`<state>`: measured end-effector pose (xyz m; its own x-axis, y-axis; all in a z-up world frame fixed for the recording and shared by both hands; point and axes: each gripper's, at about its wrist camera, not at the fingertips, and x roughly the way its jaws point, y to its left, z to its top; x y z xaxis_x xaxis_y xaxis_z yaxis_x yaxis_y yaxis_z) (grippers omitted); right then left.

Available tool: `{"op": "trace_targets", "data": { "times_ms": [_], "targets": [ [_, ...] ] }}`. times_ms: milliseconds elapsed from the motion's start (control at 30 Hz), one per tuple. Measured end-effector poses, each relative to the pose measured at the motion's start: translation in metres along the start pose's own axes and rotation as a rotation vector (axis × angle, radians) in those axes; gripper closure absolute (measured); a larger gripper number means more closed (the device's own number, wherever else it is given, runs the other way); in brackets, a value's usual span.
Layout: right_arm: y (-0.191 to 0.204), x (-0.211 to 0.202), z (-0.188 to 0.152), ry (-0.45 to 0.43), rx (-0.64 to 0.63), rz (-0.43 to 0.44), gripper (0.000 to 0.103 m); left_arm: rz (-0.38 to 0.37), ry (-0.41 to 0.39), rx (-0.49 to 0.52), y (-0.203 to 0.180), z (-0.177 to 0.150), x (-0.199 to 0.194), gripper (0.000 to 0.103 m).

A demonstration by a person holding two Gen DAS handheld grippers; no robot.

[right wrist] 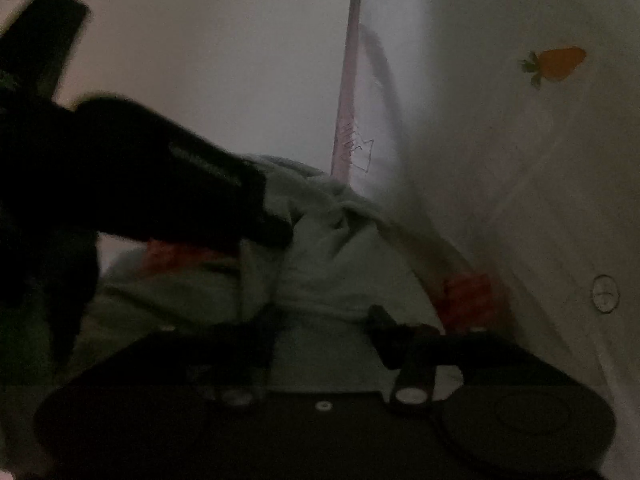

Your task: Fold clothes

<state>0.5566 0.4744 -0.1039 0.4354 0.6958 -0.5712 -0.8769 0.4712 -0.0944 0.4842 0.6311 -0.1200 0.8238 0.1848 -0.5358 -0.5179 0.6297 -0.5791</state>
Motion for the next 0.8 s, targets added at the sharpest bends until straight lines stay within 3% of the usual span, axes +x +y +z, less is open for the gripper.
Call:
{"op": "trace_targets", "data": {
  "times_ms": [33,67,133,300,433,533,633,700,800],
  "targets": [
    [-0.001,-0.002,-0.001,-0.011,-0.003,0.01,0.078,0.001,-0.02,-0.031,0.001,-0.004,0.001,0.094],
    [-0.002,-0.005,-0.001,-0.024,-0.01,0.012,0.088,0.011,-0.025,-0.051,0.0,-0.007,0.001,0.095],
    [0.002,-0.019,-0.002,-0.066,-0.05,-0.031,0.097,0.019,-0.064,-0.057,-0.01,-0.011,-0.012,0.096],
    [-0.03,-0.085,0.009,-0.183,0.042,-0.189,0.098,0.032,-0.172,0.044,-0.062,-0.007,-0.075,0.097],
    [-0.072,-0.175,0.015,-0.304,0.188,-0.333,0.099,-0.05,-0.244,0.115,-0.121,-0.007,-0.149,0.097],
    [-0.088,-0.271,0.015,-0.434,0.205,-0.442,0.099,-0.123,-0.324,0.199,-0.175,-0.016,-0.222,0.097],
    [-0.094,-0.391,0.005,-0.59,0.223,-0.56,0.099,-0.31,-0.362,0.212,-0.218,-0.032,-0.3,0.097],
    [-0.092,-0.479,-0.012,-0.677,0.225,-0.64,0.099,-0.451,-0.4,0.268,-0.25,-0.054,-0.361,0.097],
    [-0.081,-0.604,-0.055,-0.742,0.221,-0.746,0.099,-0.535,-0.373,0.368,-0.287,-0.107,-0.428,0.097]
  ]
}}
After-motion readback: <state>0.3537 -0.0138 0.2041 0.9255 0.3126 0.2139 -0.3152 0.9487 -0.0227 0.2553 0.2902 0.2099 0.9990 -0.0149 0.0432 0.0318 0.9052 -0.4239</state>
